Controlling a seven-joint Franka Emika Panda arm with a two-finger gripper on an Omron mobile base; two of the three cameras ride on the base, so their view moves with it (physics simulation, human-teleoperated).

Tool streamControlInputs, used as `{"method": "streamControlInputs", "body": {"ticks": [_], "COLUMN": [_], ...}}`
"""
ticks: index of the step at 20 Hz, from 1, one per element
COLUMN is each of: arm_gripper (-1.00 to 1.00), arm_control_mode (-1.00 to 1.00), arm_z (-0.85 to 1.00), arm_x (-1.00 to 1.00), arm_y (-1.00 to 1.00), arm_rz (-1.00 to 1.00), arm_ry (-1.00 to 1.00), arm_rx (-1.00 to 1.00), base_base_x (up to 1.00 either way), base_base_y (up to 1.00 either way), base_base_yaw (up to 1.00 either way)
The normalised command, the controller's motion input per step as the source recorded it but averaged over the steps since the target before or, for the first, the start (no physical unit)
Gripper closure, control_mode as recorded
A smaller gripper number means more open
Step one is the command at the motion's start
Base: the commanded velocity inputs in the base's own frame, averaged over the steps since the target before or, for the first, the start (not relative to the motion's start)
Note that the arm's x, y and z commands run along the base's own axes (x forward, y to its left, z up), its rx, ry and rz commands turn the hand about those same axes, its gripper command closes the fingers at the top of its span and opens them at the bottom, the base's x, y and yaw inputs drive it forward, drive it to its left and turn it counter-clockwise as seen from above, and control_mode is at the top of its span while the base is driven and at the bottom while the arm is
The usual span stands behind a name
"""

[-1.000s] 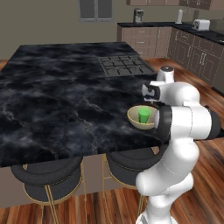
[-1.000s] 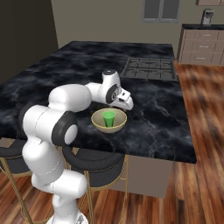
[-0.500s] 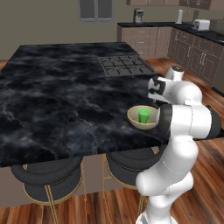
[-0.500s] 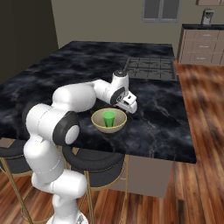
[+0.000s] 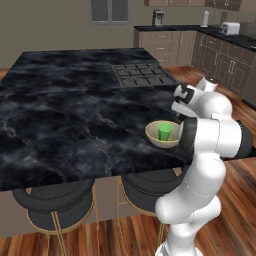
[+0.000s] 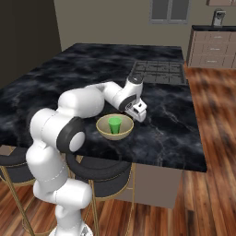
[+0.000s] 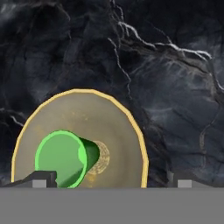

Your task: Place the cup inside the bowl on the dining table and move the bowl to any counter.

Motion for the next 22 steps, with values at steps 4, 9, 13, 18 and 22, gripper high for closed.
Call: {"method": "streamControlInputs", "body": {"ticks": [4, 9, 13, 18, 22], "arm_gripper": [-1.0, -1.0, -1.0, -1.0, -1.0], "arm_control_mode": [-1.0, -1.0, -1.0, -1.0, -1.0], "arm_z": [0.0, -0.01, -0.13, -0.27, -0.14], "arm_x": [0.04, 0.03, 0.03, 0.08, 0.01], "arm_y": [-0.02, -0.15, -0.23, -0.23, 0.0], "arm_rz": [0.0, 0.0, 0.0, 0.01, 0.1], "arm_ry": [0.0, 0.0, 0.02, 0.0, 0.0], "arm_rx": [0.1, 0.04, 0.0, 0.0, 0.04], "base_base_x": [0.0, 0.0, 0.0, 0.0, 0.0], "base_base_y": [0.0, 0.0, 0.0, 0.0, 0.0], "base_base_yaw": [0.0, 0.0, 0.0, 0.0, 0.0]}}
